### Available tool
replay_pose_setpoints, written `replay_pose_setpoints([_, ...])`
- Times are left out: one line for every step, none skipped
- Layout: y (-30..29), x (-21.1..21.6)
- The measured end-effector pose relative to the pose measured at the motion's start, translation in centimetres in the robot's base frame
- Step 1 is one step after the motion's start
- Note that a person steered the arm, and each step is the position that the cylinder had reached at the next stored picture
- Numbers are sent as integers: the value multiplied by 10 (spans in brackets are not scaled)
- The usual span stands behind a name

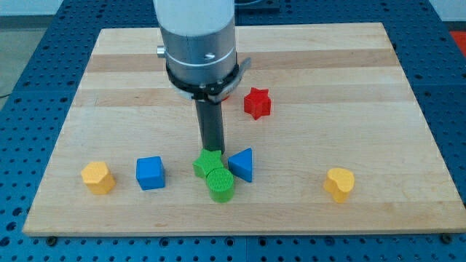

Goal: Slide the hexagon diagonally to the cube

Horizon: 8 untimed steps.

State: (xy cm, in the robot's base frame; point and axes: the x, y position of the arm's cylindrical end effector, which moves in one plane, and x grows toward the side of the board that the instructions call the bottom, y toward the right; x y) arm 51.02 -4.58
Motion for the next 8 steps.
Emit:
replay_pose_setpoints([0,6])
replay_pose_setpoints([0,6])
replay_pose_setpoints([10,-2])
replay_pose_setpoints([61,-2])
replay_pose_setpoints([110,-4])
replay_pose_setpoints([119,-6])
replay_pose_setpoints([64,-24])
replay_pose_setpoints([-23,-32])
